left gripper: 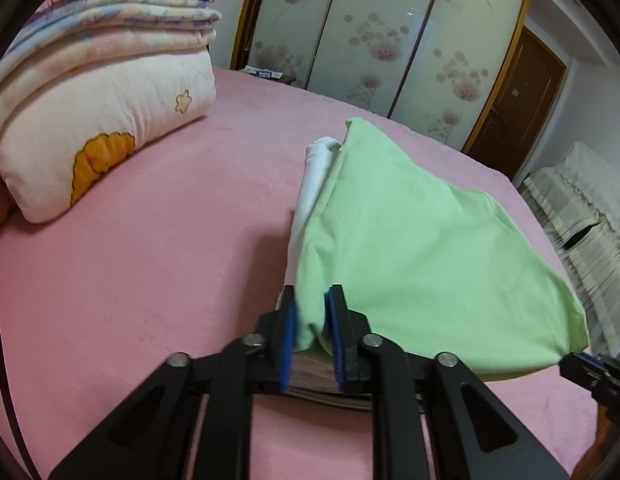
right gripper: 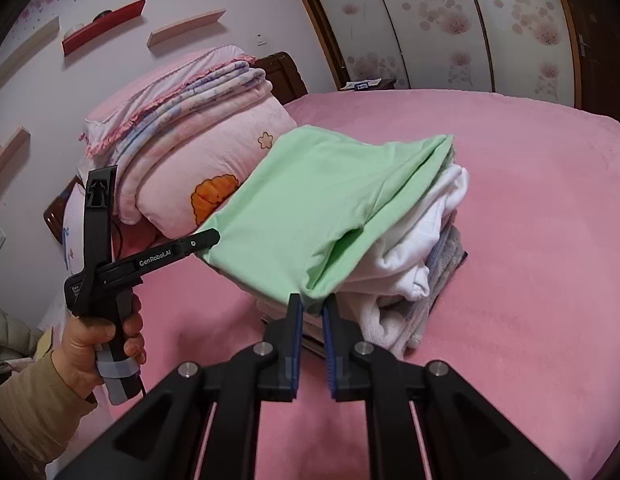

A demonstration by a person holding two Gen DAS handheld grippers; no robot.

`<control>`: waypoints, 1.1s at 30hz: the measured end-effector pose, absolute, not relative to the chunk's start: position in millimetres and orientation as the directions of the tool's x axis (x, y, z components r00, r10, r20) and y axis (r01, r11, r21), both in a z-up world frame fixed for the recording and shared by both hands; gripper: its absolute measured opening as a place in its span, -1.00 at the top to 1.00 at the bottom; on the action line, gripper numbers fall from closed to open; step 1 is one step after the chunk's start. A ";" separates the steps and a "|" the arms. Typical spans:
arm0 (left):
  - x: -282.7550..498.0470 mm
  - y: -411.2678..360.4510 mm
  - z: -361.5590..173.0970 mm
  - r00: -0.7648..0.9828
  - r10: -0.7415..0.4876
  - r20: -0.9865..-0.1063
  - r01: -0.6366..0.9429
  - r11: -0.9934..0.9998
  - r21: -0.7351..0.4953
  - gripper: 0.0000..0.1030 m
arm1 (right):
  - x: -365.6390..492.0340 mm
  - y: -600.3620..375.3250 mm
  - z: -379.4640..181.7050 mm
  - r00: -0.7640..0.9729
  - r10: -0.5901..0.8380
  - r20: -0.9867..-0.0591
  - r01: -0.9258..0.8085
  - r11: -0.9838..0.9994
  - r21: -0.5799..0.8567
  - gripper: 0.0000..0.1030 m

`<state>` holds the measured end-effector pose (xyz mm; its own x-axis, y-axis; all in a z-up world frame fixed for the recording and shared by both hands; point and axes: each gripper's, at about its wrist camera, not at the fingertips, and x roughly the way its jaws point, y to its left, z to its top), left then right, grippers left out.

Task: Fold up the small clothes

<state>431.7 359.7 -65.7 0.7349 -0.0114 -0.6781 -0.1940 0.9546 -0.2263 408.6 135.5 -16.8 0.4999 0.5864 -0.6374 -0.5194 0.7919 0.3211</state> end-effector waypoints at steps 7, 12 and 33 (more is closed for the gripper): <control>399.7 339.3 -45.9 0.756 0.079 -0.649 -0.198 0.974 -0.112 -0.62 | 382.0 117.6 -5.5 0.555 0.544 -0.629 -0.487 0.826 0.284 0.40; 356.6 302.7 -19.2 0.769 0.123 -0.627 -0.186 0.982 -0.035 -0.82 | 343.5 98.5 11.3 0.607 0.494 -0.623 -0.434 0.862 0.260 0.36; 97.4 115.1 58.6 0.757 -0.035 -0.652 -0.105 0.979 -0.174 -0.99 | 80.2 -29.4 88.4 0.740 0.284 -0.609 -0.232 0.959 0.165 -0.48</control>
